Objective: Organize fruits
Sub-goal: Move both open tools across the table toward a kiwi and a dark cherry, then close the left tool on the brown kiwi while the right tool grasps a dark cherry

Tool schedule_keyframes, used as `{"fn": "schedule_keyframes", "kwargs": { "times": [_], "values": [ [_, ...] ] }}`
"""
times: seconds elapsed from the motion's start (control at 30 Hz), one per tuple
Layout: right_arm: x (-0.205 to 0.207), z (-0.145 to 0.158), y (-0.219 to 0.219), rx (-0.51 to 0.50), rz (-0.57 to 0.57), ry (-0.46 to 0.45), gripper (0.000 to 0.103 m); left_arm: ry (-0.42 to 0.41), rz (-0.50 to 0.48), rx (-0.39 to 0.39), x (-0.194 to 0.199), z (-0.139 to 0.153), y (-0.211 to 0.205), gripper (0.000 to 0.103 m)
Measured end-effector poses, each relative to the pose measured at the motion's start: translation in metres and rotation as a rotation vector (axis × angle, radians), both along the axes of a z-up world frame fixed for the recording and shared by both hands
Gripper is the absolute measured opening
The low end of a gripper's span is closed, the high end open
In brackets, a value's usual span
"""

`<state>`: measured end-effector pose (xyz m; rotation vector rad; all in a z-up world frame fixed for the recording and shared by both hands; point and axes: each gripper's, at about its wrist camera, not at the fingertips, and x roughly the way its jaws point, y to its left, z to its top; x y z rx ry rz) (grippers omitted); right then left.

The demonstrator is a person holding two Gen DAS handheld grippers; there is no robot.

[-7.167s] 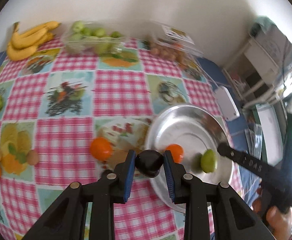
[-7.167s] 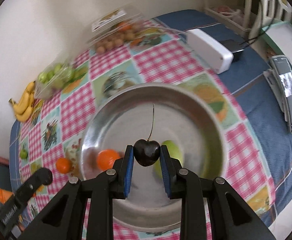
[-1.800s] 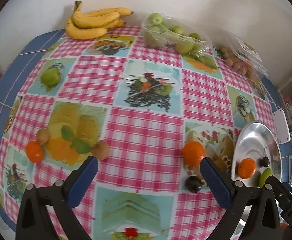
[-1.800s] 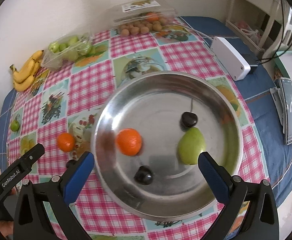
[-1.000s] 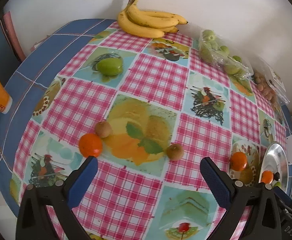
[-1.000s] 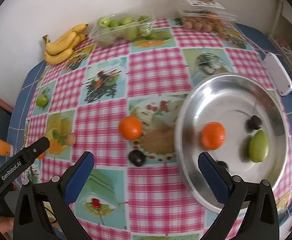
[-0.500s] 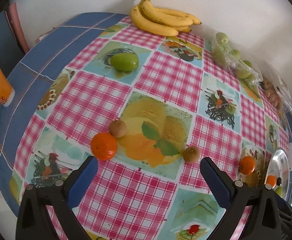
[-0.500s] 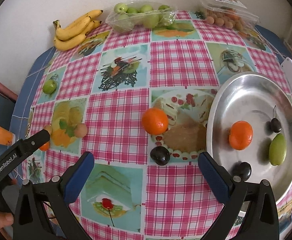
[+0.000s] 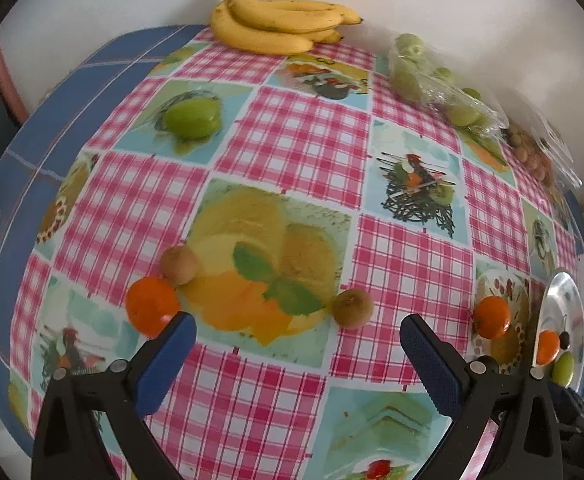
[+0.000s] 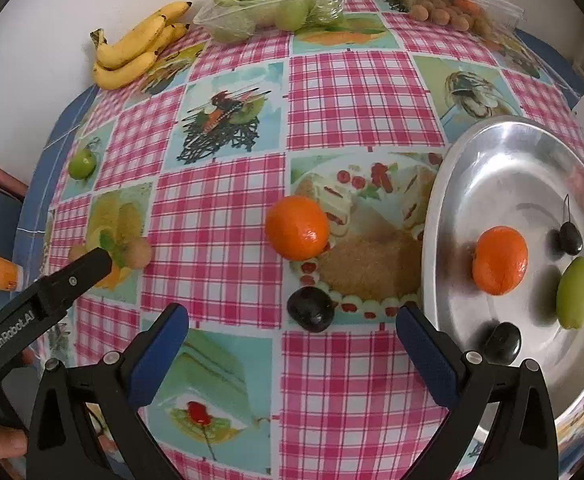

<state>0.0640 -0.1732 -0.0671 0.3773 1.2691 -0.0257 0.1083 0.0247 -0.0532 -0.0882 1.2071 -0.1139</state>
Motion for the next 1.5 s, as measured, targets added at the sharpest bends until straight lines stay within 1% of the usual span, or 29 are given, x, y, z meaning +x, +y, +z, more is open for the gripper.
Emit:
{"fn": "schedule_keyframes", "kwargs": {
  "times": [0.07,0.2,0.33,0.57,0.67,0.77,0.8,0.83,0.87,0.9,0.93,0.97,1.0,1.07,1.1,1.13,1.17,1.2,1.23,1.3,1.33,1.5],
  "values": [
    [0.001,-0.002,0.000,0.002,0.000,0.004,0.103,0.000,-0.018,0.006,0.001,-0.001,-0.004,0.103],
    [0.003,-0.006,0.002,-0.008,0.013,0.012,0.103,0.010,-0.042,-0.015,0.005,-0.005,-0.010,0.103],
    [0.003,-0.006,0.005,-0.026,0.029,0.010,0.103,0.019,-0.067,0.001,0.008,-0.008,-0.015,0.103],
    [0.008,-0.006,0.012,-0.067,0.068,0.009,0.103,0.050,-0.077,0.009,0.014,-0.015,-0.022,0.103],
    [0.008,-0.005,0.012,-0.072,0.071,0.001,0.103,0.051,-0.080,-0.009,0.016,-0.015,-0.024,0.103],
    [0.005,-0.003,0.011,-0.081,0.068,-0.006,0.103,0.049,-0.091,-0.009,0.016,-0.015,-0.026,0.102],
    [0.006,-0.004,0.011,-0.083,0.068,-0.006,0.103,0.047,-0.092,-0.009,0.016,-0.015,-0.026,0.100],
    [0.006,-0.004,0.011,-0.083,0.071,-0.007,0.103,0.046,-0.094,-0.012,0.016,-0.015,-0.026,0.095],
    [0.006,-0.004,0.011,-0.080,0.074,-0.006,0.100,0.047,-0.095,-0.014,0.016,-0.014,-0.026,0.092],
    [0.006,-0.004,0.012,-0.076,0.078,-0.006,0.094,0.048,-0.094,-0.015,0.016,-0.014,-0.026,0.089],
    [0.006,-0.004,0.012,-0.071,0.081,-0.003,0.090,0.050,-0.094,-0.017,0.016,-0.014,-0.026,0.087],
    [0.006,-0.005,0.012,-0.069,0.081,0.001,0.083,0.053,-0.096,-0.021,0.015,-0.015,-0.026,0.085],
    [0.005,-0.006,0.011,-0.068,0.080,0.004,0.081,0.058,-0.098,-0.029,0.016,-0.016,-0.026,0.080],
    [0.005,-0.008,0.010,-0.068,0.078,0.013,0.071,0.063,-0.098,-0.039,0.015,-0.016,-0.026,0.073],
    [0.005,-0.009,0.010,-0.067,0.077,0.016,0.068,0.065,-0.100,-0.043,0.015,-0.016,-0.026,0.066],
    [0.005,-0.010,0.009,-0.063,0.076,0.019,0.062,0.069,-0.102,-0.048,0.015,-0.017,-0.026,0.060],
    [0.004,-0.011,0.008,-0.060,0.074,0.022,0.056,0.073,-0.103,-0.054,0.015,-0.018,-0.026,0.057],
    [0.003,-0.011,0.008,-0.060,0.073,0.023,0.052,0.079,-0.104,-0.058,0.015,-0.019,-0.027,0.051],
    [0.004,-0.011,0.007,-0.060,0.071,0.023,0.050,0.081,-0.103,-0.059,0.015,-0.020,-0.027,0.046],
    [0.003,-0.011,0.006,-0.053,0.068,0.019,0.041,0.084,-0.104,-0.063,0.015,-0.021,-0.027,0.040],
    [0.003,-0.010,0.005,-0.047,0.068,0.016,0.039,0.085,-0.103,-0.068,0.015,-0.021,-0.026,0.038],
    [0.001,-0.009,0.002,-0.045,0.056,0.011,0.028,0.093,-0.095,-0.111,0.016,-0.024,-0.023,0.038]
  ]
}}
